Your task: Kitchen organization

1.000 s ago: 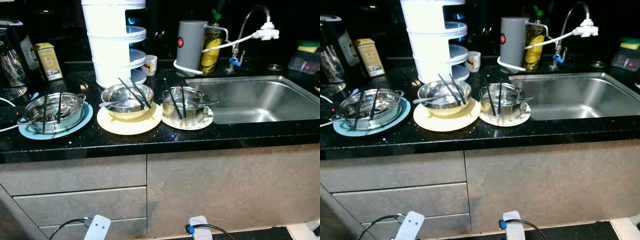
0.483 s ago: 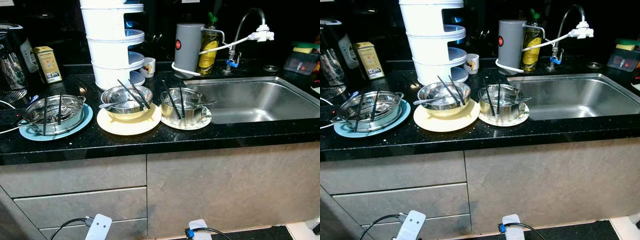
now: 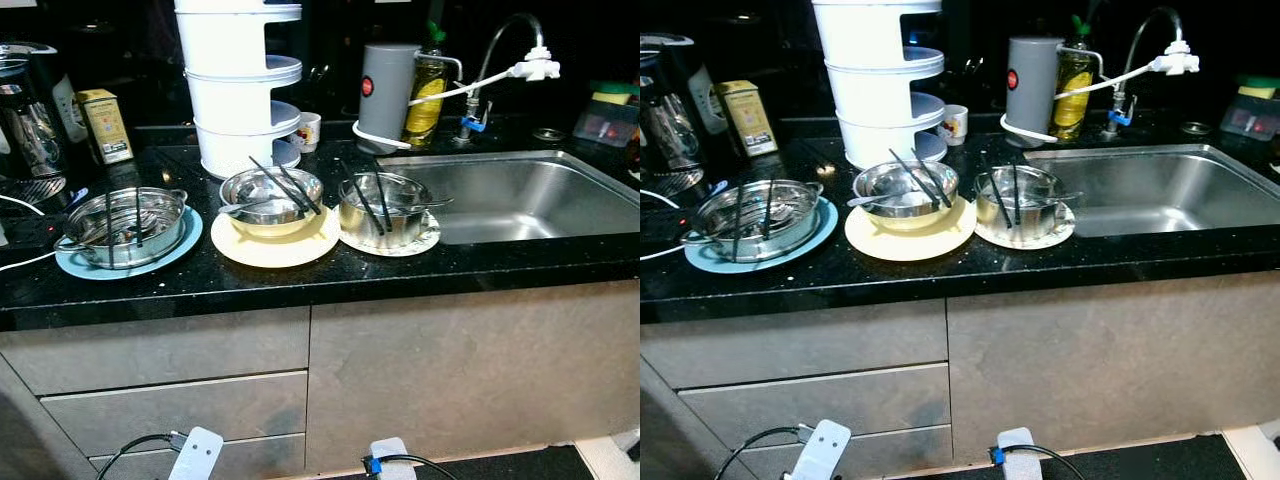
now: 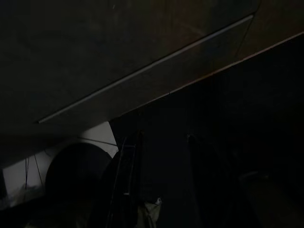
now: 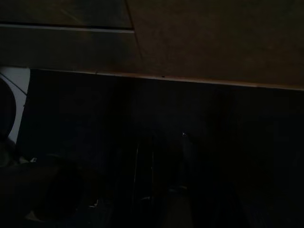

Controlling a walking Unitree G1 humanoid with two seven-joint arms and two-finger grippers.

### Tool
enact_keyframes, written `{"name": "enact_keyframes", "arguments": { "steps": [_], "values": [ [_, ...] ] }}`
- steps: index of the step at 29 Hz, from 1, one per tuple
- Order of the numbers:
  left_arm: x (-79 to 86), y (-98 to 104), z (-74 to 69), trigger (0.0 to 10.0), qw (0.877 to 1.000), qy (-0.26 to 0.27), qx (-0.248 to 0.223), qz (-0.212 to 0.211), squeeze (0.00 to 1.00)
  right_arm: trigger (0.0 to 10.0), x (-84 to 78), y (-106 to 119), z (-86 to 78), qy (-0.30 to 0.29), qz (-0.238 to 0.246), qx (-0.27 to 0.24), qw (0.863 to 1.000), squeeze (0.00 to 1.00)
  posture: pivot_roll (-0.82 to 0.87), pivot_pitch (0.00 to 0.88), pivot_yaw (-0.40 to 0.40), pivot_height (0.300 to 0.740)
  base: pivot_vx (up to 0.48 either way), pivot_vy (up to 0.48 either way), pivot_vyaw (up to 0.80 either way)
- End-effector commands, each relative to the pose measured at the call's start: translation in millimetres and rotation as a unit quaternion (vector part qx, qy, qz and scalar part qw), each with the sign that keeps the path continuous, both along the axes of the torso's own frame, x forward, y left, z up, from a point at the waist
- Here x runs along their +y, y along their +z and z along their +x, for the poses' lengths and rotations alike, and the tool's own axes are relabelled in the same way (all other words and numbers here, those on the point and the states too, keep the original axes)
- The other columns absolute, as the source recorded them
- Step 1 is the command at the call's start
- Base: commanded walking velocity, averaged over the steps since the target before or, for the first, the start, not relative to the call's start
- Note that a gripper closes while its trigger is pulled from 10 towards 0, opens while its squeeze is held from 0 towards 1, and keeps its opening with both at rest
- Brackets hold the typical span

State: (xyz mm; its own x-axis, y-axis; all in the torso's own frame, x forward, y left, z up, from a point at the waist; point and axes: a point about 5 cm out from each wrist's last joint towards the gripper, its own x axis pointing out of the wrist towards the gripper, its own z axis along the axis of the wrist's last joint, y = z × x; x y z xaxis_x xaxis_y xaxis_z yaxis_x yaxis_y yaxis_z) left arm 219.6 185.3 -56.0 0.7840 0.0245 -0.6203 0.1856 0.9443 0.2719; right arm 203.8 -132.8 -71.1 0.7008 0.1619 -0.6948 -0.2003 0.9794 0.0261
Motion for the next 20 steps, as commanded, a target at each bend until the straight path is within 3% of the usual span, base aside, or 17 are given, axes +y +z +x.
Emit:
{"name": "enact_keyframes", "arguments": {
  "steps": [1, 4, 10, 20],
  "values": [
    [0.9, -1.2, 0.0, 10.0, 1.000, 0.003, 0.012, 0.007, 0.00, 10.0, -1.9, -2.3, -3.6, -0.003, -0.001, 0.007, 1.000, 0.00, -0.03, 0.063, -0.004, 0.740, 0.000, 0.000, 0.00],
    [-0.6, -0.4, 1.4, 10.0, 1.000, -0.005, 0.009, 0.010, 0.00, 10.0, -2.7, -1.8, -2.9, -0.004, -0.002, 0.005, 1.000, 0.00, -0.03, 0.063, -0.004, 0.740, 0.000, 0.000, 0.00],
    [-3.8, -0.6, 0.3, 10.0, 1.000, 0.002, 0.002, -0.005, 0.00, 10.0, -4.0, -1.3, -2.0, -0.004, -0.003, 0.004, 1.000, 0.00, -0.03, 0.065, -0.005, 0.740, 0.000, -0.454, 0.00],
    [-0.8, -0.9, -0.5, 10.0, 1.000, 0.012, 0.002, 0.000, 0.00, 10.0, -4.5, -1.3, -1.9, -0.004, -0.004, 0.004, 1.000, 0.00, -0.03, 0.065, -0.007, 0.740, 0.000, 0.000, 0.00]
  ]
}}
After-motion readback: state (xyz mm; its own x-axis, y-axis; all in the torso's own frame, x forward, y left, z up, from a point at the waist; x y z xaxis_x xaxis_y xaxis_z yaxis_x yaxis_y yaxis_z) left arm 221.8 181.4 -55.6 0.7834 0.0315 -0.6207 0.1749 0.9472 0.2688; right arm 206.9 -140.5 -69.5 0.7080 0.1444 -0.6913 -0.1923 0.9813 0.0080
